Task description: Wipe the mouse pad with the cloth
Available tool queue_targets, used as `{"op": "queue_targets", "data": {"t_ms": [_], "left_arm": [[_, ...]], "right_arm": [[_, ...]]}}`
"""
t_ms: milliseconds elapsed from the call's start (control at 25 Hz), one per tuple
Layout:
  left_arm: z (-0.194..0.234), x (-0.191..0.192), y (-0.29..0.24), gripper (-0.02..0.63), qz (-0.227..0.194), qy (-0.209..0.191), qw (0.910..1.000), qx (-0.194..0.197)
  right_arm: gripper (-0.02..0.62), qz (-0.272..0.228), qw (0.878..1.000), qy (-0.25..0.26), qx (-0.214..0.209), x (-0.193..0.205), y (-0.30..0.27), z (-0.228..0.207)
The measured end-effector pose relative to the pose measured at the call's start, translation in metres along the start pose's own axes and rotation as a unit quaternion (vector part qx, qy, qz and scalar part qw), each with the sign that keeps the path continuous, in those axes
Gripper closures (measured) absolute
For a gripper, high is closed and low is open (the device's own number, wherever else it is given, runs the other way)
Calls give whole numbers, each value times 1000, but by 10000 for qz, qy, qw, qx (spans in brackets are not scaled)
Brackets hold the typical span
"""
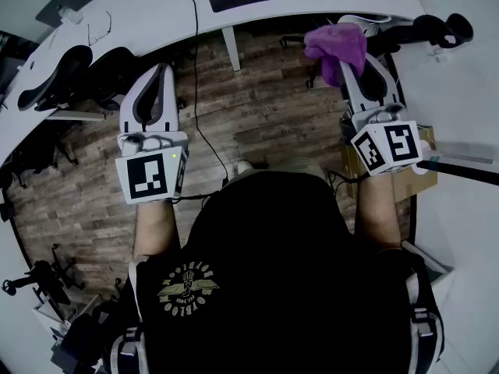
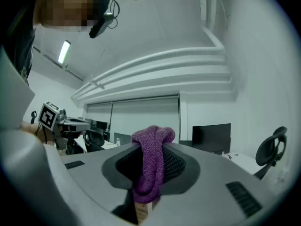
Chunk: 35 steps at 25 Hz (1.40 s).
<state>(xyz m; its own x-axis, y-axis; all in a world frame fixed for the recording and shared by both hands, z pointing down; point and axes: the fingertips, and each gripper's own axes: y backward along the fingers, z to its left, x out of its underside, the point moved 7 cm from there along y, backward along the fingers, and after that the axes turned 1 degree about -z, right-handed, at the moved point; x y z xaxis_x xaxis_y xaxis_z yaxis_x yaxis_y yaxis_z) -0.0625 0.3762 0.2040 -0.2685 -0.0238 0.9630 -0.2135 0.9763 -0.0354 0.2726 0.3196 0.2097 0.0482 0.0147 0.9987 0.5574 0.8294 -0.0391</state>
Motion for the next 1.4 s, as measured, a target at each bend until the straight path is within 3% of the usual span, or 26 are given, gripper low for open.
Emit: {"op": "queue_targets", "data": {"t_ms": [320, 640, 1400], "left_arm": [[25, 13, 3, 604, -191, 253, 9994, -142], [39, 35, -17, 604, -180, 1000, 9943, -325], [56, 48, -141, 604, 15, 1180, 9923, -366]], "right_arm": [[506, -52, 9998, 4, -208, 1, -24, 21], [505, -49, 9994, 45, -329, 14, -53, 3], [505, 131, 9984, -69, -550, 25, -157, -79]]}}
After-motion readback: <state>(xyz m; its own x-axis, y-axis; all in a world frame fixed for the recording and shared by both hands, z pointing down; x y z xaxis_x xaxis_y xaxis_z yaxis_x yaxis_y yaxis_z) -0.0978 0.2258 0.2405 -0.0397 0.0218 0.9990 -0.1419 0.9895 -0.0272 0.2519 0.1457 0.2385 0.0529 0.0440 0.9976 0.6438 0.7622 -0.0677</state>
